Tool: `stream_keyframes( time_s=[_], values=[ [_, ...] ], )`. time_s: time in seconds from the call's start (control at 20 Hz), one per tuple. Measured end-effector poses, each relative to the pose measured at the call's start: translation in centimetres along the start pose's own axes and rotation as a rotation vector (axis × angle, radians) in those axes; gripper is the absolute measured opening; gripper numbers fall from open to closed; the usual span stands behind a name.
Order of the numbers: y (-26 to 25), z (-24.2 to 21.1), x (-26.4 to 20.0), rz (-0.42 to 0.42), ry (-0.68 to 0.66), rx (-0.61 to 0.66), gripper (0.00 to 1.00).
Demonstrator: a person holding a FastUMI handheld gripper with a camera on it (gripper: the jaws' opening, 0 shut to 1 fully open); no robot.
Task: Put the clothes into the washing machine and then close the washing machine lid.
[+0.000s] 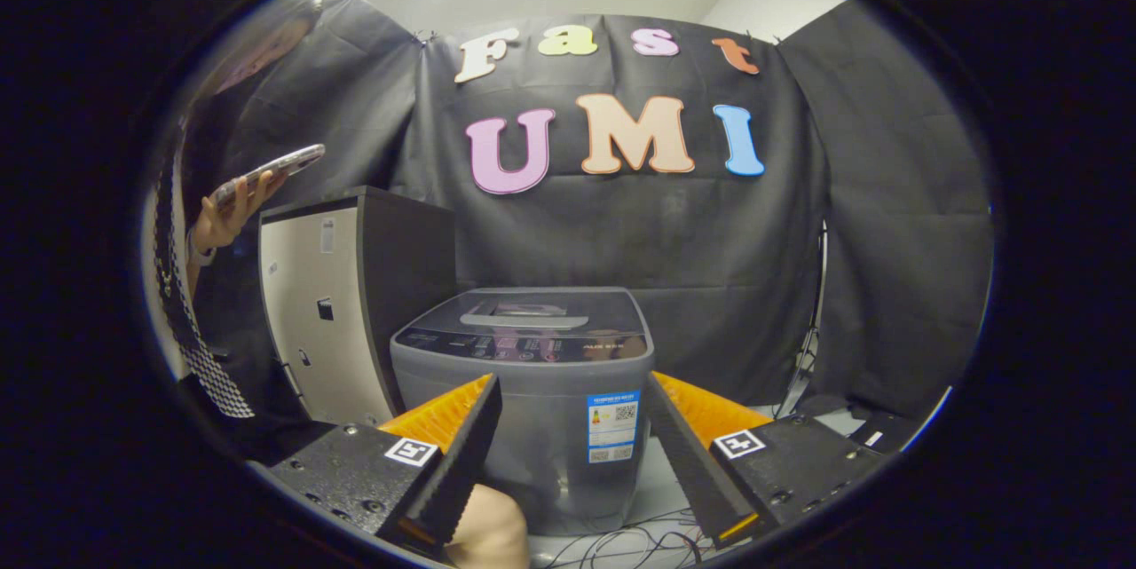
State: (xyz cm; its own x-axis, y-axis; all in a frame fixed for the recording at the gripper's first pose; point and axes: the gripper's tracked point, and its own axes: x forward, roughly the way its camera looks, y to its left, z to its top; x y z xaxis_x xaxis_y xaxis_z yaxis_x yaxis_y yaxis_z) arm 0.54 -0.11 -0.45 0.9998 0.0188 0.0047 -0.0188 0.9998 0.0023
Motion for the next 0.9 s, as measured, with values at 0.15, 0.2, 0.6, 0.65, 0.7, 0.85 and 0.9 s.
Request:
stream_keyframes(
  time_s=[0.15, 0.2, 0.6, 0.65, 0.7, 0.85, 0.9],
  values=[
    [0.0, 0.0, 0.0, 0.000, -0.001, 0.000, 0.98],
    [0.0, 0.1, 0.0, 0.000, -0.001, 0.000, 0.98],
    [0.0, 0.1, 0.0, -0.001, -0.001, 0.000, 0.97],
    [-1.4, 0.5, -0.2, -0.001, 0.000, 0.000, 0.97],
    [-1.4, 0.5, -0.2, -0.001, 0.000, 0.000, 0.97],
    [-1.4, 0.5, -0.2, -0.002, 0.000, 0.000, 0.97],
    [-1.4, 0.5, -0.2, -0.002, 0.000, 0.000, 0.97]
  ],
)
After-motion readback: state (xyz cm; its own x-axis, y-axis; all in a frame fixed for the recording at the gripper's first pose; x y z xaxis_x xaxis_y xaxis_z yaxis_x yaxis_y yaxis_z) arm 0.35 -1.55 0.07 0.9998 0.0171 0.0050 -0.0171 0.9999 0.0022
